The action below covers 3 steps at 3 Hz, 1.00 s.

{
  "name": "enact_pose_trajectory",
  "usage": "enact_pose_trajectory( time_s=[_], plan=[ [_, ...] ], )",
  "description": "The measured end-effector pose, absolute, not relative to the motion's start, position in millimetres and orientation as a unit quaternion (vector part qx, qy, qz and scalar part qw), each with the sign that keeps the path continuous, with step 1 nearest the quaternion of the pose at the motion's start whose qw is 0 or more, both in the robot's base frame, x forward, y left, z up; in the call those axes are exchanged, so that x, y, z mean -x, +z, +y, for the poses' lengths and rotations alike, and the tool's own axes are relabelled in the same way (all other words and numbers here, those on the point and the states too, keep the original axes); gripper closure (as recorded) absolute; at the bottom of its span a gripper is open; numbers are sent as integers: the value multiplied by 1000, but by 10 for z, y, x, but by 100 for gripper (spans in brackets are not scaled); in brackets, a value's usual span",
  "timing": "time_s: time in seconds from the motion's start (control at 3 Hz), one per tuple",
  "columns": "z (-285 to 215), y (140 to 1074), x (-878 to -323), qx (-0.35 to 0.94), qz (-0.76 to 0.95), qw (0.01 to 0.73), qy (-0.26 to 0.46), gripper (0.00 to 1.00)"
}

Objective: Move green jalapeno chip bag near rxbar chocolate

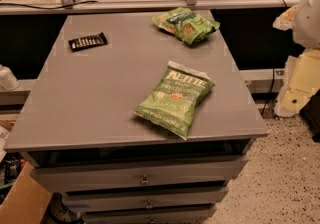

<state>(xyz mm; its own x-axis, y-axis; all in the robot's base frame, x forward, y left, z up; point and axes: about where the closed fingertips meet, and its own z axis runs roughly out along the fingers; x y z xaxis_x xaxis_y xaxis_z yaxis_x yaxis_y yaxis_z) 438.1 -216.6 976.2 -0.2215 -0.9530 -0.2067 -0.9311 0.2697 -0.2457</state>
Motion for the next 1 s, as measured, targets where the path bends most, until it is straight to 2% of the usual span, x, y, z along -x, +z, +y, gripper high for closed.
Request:
enact_pose_trajectory(
  time_s=[0.67,1.0],
  plan=[
    [-2104,9744,-4399,607,776,171,-30,0],
    [-1895,9570,-4465,617,764,190,-9,0]
  ],
)
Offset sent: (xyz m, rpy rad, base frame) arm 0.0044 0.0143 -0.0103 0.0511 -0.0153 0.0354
